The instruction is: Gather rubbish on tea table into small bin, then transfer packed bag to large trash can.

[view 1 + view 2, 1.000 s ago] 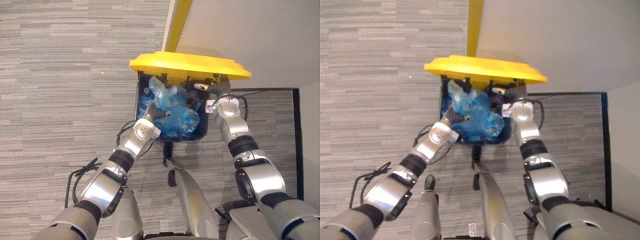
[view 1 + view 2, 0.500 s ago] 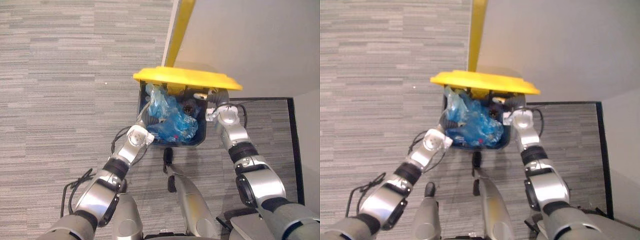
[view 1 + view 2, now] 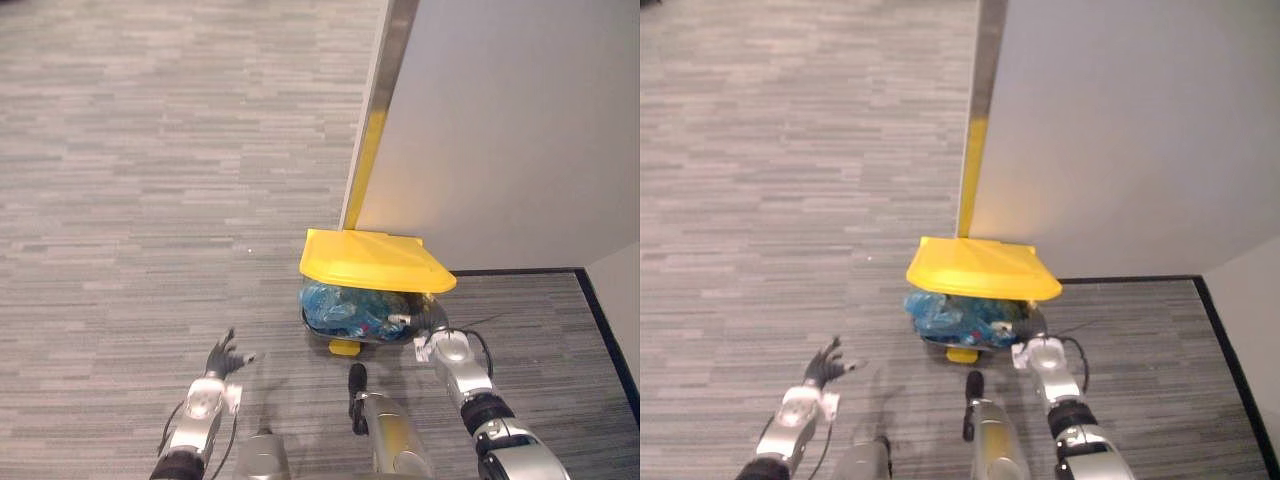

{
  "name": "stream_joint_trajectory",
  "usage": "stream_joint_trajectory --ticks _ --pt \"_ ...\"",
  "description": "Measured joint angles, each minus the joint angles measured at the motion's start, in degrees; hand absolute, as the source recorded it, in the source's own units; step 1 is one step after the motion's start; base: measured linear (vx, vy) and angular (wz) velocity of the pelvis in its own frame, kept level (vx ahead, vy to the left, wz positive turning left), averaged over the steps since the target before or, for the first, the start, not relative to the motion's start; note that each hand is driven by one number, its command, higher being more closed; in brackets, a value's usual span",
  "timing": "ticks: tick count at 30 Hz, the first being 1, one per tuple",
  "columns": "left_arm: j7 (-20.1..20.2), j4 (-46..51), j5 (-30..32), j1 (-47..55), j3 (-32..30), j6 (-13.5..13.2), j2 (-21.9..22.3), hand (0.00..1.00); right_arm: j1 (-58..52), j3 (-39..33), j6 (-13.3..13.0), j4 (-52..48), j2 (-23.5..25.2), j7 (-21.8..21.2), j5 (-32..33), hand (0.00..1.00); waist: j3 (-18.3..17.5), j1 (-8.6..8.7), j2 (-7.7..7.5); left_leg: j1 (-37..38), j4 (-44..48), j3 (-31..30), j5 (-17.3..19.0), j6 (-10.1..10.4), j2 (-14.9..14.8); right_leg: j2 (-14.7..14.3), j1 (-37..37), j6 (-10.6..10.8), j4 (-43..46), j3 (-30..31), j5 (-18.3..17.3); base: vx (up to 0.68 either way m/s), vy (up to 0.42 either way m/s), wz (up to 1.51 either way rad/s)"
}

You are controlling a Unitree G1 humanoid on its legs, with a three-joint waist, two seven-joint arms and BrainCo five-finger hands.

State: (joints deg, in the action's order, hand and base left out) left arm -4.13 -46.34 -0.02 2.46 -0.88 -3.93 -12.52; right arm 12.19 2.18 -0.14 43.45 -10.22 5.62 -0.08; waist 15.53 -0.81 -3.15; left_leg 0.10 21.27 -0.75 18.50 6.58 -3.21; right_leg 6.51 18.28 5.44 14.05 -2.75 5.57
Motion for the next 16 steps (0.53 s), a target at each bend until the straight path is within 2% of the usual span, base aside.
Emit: stream_joint_trajectory --ticks 1,2,3,4,6,7,8,9,10,11,12,14,16 --pt "0.0 -0.4 0.0 0.6 -0.3 0.2 0.2 0.00 -0.7 -0.1 0.0 0.0 0.2 0.0 0.0 0.00 0.0 -0.05 -0.07 -0.1 0.4 0.3 0.1 -0.2 0.0 0.2 -0.2 1.0 -0.7 -0.5 -1.3 -0.27 0.124 -0.50" --pt "0.0 -1.7 0.1 2.0 -1.3 0.4 1.0 0.00 -3.2 -0.2 -0.1 0.1 1.0 -0.1 0.0 0.00 -0.2 -0.08 0.32 -0.7 0.3 2.4 -0.5 -1.2 -1.6 0.6 0.8 2.4 1.9 -2.3 -4.5 -0.27 0.104 -0.68" --pt "0.0 -4.1 0.3 3.0 -2.7 0.6 1.2 0.00 -5.5 -0.3 -0.2 1.0 2.4 -0.5 -0.1 0.00 -0.5 -0.17 -0.23 -1.4 0.3 3.9 -1.1 -1.4 -1.8 1.6 4.1 -1.6 14.1 -2.9 -6.9 -0.24 0.081 -0.71" --pt "-0.1 -5.8 0.4 3.3 -2.9 1.1 1.2 0.00 -7.4 -1.5 -0.3 2.1 3.5 -0.7 -0.3 0.00 -0.9 0.10 -0.84 -1.5 0.1 4.4 -1.4 -1.4 -2.1 1.8 4.5 -2.7 21.3 -3.3 -9.1 -0.19 0.036 -0.48" --pt "0.0 -6.9 0.4 3.9 -3.5 2.1 1.6 0.00 -12.0 -5.7 -0.4 4.8 6.2 -0.8 -1.5 0.00 -2.0 0.04 -1.69 -1.6 -1.1 4.8 -2.3 -1.0 -3.2 2.2 2.0 -2.7 31.9 -4.1 -14.2 -0.11 -0.069 -0.22" --pt "0.0 -6.9 0.4 4.0 -4.0 2.1 1.7 0.00 -14.2 -8.1 -0.3 6.7 7.3 -0.8 -2.1 0.00 -2.7 0.04 -1.87 -2.1 -1.5 4.9 -3.1 -0.1 -3.8 2.7 -0.7 -2.1 33.9 -4.0 -16.9 -0.06 -0.121 -0.23" --pt "0.0 -6.9 0.3 3.9 -5.0 2.1 2.0 0.00 -14.9 -10.1 -0.4 7.6 8.0 -0.7 -1.7 0.00 -2.9 0.01 -2.15 -2.1 -2.0 5.5 -3.8 0.6 -4.0 3.0 -2.3 -0.3 31.7 -3.6 -18.7 -0.06 -0.164 -0.38" --pt "-0.1 -7.4 0.3 3.7 -6.8 2.2 2.7 0.00 -15.7 -11.2 -0.4 8.6 7.7 -0.3 -2.1 0.00 -3.7 0.02 -2.43 -2.0 -4.1 6.8 -4.9 0.8 -4.2 2.1 -3.4 0.4 27.1 -4.4 -19.6 -0.06 -0.154 -0.45" --pt "-0.2 -8.3 0.2 3.6 -7.7 2.3 4.4 0.00 -16.2 -12.5 -0.4 9.9 7.3 0.1 -2.2 0.00 -5.9 0.14 -0.70 -2.1 -8.0 7.4 -6.8 0.2 -4.7 0.1 -4.8 0.5 19.5 -4.9 -19.7 -0.05 -0.141 -0.52" --pt "-0.2 -8.4 0.1 3.4 -8.4 2.3 5.6 0.00 -16.8 -13.5 -0.3 10.8 7.0 0.3 -2.2 0.00 -7.4 0.04 0.07 -2.0 -10.6 8.4 -8.4 -0.5 -4.9 -0.7 -5.8 -0.4 14.5 -5.1 -19.9 -0.02 -0.121 -0.49" --pt "-0.2 -9.5 0.0 2.4 -8.7 2.1 7.5 0.00 -16.0 -14.6 -0.3 13.2 5.7 0.5 -2.2 0.00 -8.2 0.05 2.05 -1.8 -14.2 9.0 -10.9 0.0 -5.2 -2.1 -6.5 -4.2 8.7 -5.2 -18.0 -0.03 -0.077 -0.36" --pt "-0.1 -10.9 -0.1 1.5 -7.0 2.1 10.0 0.00 -15.7 -15.9 -0.1 15.1 4.9 0.9 -2.2 0.00 -9.2 0.49 3.52 -0.8 -17.9 9.2 -13.5 -0.4 -5.4 -3.2 -7.2 -4.3 5.0 -4.8 -15.6 -0.04 -0.020 -0.15" --pt "0.0 -11.4 0.0 1.1 -6.4 2.1 10.1 0.00 -15.8 -17.3 0.1 16.3 4.9 1.3 -2.2 0.00 -9.6 0.53 4.03 0.2 -19.1 9.3 -14.2 -0.7 -5.7 -3.9 -8.6 -4.3 2.2 -4.7 -14.1 -0.05 0.009 -0.10"
